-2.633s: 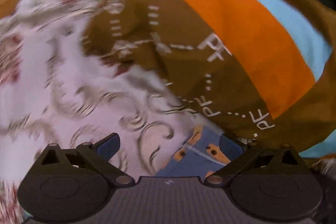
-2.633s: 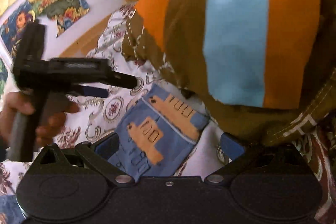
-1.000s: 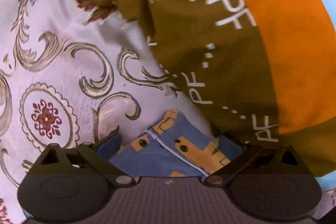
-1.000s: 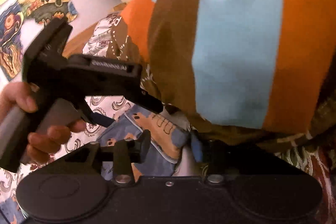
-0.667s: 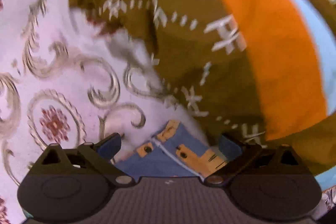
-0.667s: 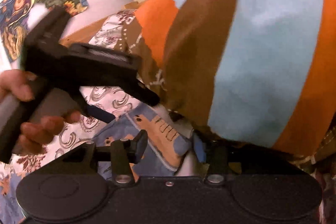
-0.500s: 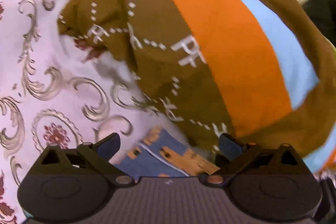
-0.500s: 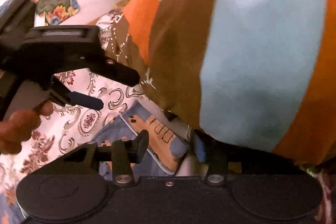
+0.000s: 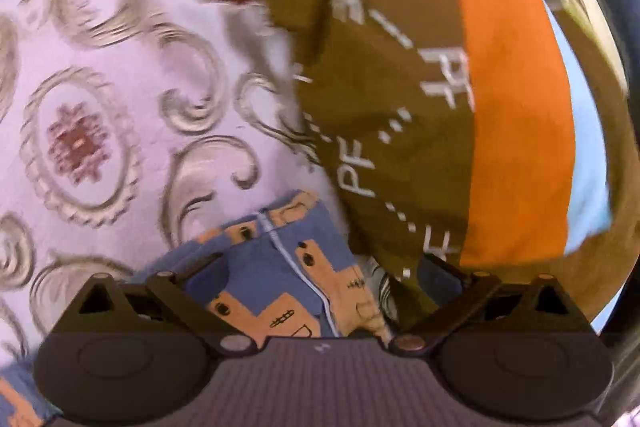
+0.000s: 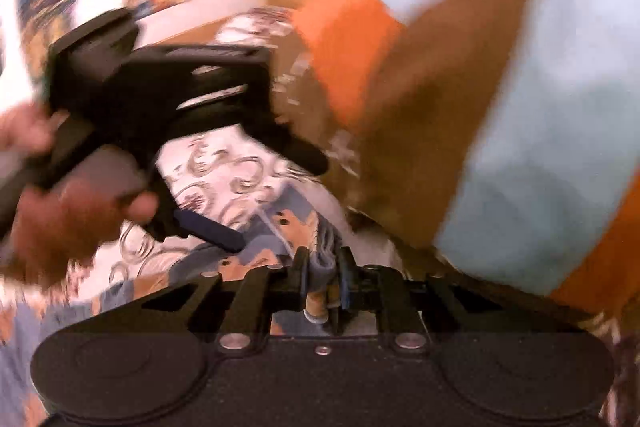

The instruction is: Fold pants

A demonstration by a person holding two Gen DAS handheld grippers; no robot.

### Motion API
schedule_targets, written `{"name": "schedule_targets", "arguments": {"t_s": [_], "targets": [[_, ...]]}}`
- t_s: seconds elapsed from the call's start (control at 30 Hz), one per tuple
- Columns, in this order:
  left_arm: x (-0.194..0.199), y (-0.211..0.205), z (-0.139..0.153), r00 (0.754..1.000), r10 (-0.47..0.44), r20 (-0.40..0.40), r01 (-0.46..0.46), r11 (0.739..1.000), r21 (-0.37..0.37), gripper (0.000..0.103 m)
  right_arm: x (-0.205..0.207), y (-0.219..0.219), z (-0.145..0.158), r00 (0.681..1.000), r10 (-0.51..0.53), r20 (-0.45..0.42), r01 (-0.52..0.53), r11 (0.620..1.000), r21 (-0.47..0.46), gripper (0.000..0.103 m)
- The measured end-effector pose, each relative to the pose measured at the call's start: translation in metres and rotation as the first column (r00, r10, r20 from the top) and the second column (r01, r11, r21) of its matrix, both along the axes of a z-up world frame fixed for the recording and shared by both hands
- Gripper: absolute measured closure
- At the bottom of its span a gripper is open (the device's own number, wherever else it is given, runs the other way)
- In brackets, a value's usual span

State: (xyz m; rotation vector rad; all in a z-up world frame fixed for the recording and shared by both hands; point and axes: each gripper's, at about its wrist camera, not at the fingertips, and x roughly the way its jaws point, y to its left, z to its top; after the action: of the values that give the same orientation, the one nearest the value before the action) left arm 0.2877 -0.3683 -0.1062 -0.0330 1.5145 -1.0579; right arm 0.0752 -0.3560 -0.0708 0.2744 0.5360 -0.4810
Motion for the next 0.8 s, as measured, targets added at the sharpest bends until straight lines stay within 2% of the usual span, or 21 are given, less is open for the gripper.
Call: {"name": "schedule_targets", "arguments": {"t_s": [0.07, 0.17, 0.33, 0.4, 0.47, 0.57, 0.63, 0.7, 0.8], "targets": [[0.005, 0.009, 0.005, 1.000, 0.023, -0.009, -0.023, 1.000, -0.001, 0.001, 0.002, 0.019, 0.004, 0.997, 0.075, -0.022, -0.077, 0.993, -0.094, 0.087], [0.008, 0.019, 0.016, 1.000, 0.022, 0.004, -0.022, 1.000, 0.009, 0.001, 0.004, 0.048, 0.003, 0.973, 0.209, -0.095, -0.224, 0.955, -0.194, 0.087], [0.007, 0.033, 0.032, 0.999, -0.004, 0.045, 0.002, 0.999, 0.047, 0.001, 0.015, 0.085, -0.009, 0.902, 0.360, -0.236, -0.414, 0.877, -0.244, 0.087], [0.007, 0.036, 0.035, 0.996, -0.015, 0.088, 0.006, 0.995, 0.095, 0.002, 0.014, 0.090, -0.012, 0.890, 0.373, -0.262, -0.437, 0.862, -0.256, 0.087], [0.009, 0.029, 0.029, 0.993, -0.014, 0.114, -0.001, 0.991, 0.134, 0.008, 0.013, 0.089, -0.012, 0.889, 0.374, -0.264, -0.438, 0.863, -0.251, 0.087], [0.009, 0.027, 0.020, 0.992, -0.011, 0.126, -0.012, 0.983, 0.183, 0.026, 0.015, 0.085, -0.010, 0.893, 0.370, -0.255, -0.428, 0.874, -0.229, 0.087], [0.010, 0.026, 0.018, 0.990, -0.010, 0.142, -0.021, 0.976, 0.216, 0.049, 0.013, 0.086, -0.010, 0.892, 0.370, -0.260, -0.430, 0.872, -0.234, 0.086], [0.013, 0.026, 0.015, 0.988, 0.001, 0.153, -0.039, 0.968, 0.246, 0.064, 0.011, 0.087, -0.009, 0.892, 0.370, -0.260, -0.430, 0.871, -0.237, 0.086], [0.016, 0.032, 0.016, 0.989, 0.038, 0.146, -0.072, 0.969, 0.238, 0.075, 0.011, 0.085, -0.006, 0.892, 0.371, -0.257, -0.429, 0.874, -0.229, 0.086]]}}
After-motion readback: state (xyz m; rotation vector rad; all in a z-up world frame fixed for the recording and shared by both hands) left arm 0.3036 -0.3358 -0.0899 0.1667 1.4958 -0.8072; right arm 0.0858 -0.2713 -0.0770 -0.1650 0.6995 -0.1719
